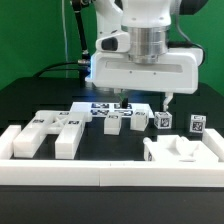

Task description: Assemble chair

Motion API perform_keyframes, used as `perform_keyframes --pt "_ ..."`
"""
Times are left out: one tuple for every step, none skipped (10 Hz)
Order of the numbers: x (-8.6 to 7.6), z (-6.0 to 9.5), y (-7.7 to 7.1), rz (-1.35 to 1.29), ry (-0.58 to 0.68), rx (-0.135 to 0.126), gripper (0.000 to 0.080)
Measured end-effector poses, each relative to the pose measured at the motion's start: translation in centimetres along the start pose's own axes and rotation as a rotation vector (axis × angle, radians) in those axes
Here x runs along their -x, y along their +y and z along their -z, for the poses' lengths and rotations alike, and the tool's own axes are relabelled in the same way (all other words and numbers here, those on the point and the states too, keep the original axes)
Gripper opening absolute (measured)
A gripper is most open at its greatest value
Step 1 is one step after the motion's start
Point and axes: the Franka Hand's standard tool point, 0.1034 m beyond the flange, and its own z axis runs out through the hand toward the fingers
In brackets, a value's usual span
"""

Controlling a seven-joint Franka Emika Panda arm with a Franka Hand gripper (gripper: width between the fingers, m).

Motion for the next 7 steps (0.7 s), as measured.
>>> perform_keyframes --pt "0.1 -0.2 0.6 -0.010 -0.007 -0.006 0.0649" --pt "0.1 -0.2 0.5 -0.006 -0.010 -0.006 0.0649" --pt "0.2 -0.2 0.5 -0.003 -0.023 -0.004 0.0649" --pt "0.5 -0.3 0.6 0.001 -0.051 0.000 0.0649" --pt "0.7 -0.3 0.7 0.008 -0.110 0.006 0.0649" --pt "0.7 -0.4 1.0 0.045 -0.171 0.008 0.0649" --pt "0.7 -0.4 1.5 0.063 -0.250 0.010 0.0649"
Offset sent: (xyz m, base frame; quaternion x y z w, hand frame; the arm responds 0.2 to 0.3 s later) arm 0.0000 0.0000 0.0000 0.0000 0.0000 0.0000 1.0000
